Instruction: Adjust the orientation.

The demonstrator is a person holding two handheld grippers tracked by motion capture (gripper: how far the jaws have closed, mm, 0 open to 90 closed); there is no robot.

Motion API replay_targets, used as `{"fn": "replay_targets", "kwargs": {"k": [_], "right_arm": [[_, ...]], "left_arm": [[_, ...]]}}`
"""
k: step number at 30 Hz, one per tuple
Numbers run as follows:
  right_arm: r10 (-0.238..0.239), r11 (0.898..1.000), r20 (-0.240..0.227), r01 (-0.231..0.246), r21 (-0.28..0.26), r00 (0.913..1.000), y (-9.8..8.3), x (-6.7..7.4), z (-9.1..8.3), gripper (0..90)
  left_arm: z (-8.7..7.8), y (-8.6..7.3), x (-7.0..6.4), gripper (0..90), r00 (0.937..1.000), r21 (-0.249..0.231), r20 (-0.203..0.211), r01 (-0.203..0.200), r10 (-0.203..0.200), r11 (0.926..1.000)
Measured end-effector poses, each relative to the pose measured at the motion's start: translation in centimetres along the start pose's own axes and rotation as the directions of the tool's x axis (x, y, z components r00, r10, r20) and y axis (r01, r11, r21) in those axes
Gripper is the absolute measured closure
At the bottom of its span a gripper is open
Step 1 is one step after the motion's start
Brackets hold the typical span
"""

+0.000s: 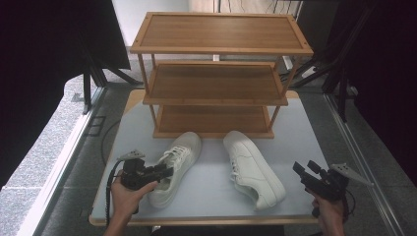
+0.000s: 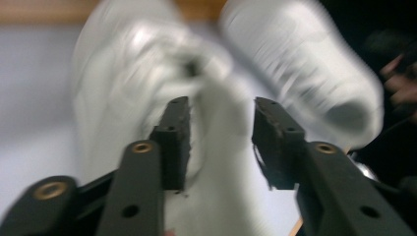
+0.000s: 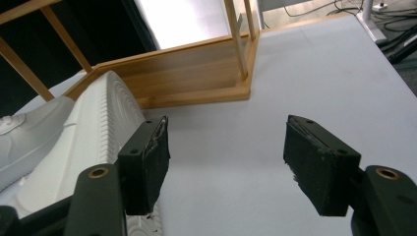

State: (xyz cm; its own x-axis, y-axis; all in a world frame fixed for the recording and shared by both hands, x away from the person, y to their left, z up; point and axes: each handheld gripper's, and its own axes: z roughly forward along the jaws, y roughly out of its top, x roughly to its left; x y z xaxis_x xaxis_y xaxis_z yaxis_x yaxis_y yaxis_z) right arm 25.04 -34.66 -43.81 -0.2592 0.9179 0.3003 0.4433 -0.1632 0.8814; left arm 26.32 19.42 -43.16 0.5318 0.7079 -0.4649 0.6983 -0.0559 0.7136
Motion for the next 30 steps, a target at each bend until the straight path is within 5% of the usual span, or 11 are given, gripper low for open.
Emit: {"fn": "replay_targets", "kwargs": {"k": [1, 3, 7, 9, 18, 28, 30], "right_arm": [[-0.006, 1.000, -0.001, 0.006, -0.003, 1.0000, 0.0, 0.2, 0.0, 33.7], [-0.021, 1.000, -0.010, 0.021, -0.016, 0.9997, 0.1, 0.6, 0.1, 33.9], [-0.070, 0.997, -0.025, 0.069, -0.016, 0.9973, 0.0, 1.8, 0.2, 34.3], [-0.085, 0.996, -0.036, 0.084, -0.018, 0.9957, -0.1, 2.4, 0.3, 34.4], [-0.167, 0.986, -0.077, 0.169, 0.012, 0.9829, -0.6, 4.8, 1.2, 34.5], [-0.274, 0.958, -0.142, 0.283, 0.049, 0.9514, -1.4, 7.7, 1.1, 35.0], [-0.317, 0.940, -0.175, 0.333, 0.070, 0.9323, -2.0, 8.9, 1.5, 41.4]], "left_arm": [[0.0, 0.4, -0.8, 55.4, 0.9992, -0.062, 0.034, -0.017, 0.019, 0.9979], [0.1, 0.5, -1.6, 52.4, 0.9977, -0.089, 0.034, -0.055, 0.059, 0.9945], [0.4, -0.2, -2.0, 49.8, 0.9906, -0.153, -0.073, -0.125, 0.115, 0.9803], [0.3, -0.2, -1.7, 44.7, 0.9902, -0.132, -0.078, -0.125, 0.116, 0.9832], [-1.4, -0.3, -1.3, 41.7, 0.9925, -0.183, -0.066, -0.114, 0.103, 0.9766], [-0.3, -0.1, -1.9, 40.9, 0.9952, -0.136, -0.012, -0.098, 0.097, 0.9858], [0.0, -0.1, -1.9, 40.9, 0.9949, -0.128, -0.016, -0.101, 0.099, 0.9867]]}}
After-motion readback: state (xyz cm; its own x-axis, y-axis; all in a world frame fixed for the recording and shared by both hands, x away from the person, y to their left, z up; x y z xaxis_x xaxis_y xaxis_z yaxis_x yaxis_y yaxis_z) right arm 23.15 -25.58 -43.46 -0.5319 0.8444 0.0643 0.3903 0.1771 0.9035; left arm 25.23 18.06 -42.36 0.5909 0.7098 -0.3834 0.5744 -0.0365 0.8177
